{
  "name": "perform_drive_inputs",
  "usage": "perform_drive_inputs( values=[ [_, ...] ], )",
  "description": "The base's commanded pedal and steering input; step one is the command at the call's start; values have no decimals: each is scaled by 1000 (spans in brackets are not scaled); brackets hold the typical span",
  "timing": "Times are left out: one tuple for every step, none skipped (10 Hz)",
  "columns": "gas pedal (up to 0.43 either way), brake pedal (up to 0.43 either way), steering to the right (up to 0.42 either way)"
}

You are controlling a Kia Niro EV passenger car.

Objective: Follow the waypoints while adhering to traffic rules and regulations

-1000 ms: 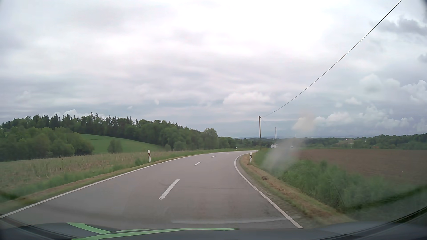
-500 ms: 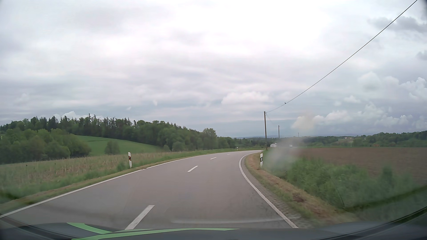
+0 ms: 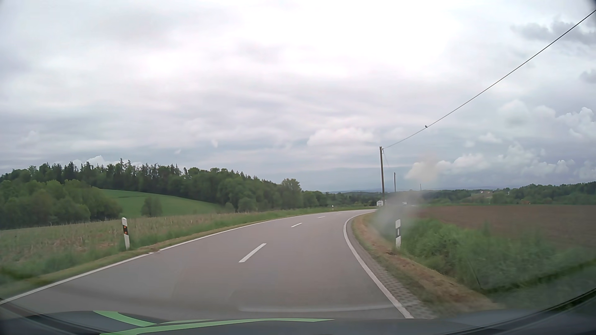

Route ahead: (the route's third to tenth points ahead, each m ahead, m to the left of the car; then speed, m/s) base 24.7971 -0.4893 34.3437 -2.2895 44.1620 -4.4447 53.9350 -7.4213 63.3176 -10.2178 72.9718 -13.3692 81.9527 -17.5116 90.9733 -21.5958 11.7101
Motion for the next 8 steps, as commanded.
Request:
perform_drive_inputs(
  values=[
    [461,0,15],
    [461,0,16],
    [461,0,16],
    [461,0,18],
    [429,0,21],
    [421,0,25],
    [409,0,30],
    [398,0,34]
  ],
)
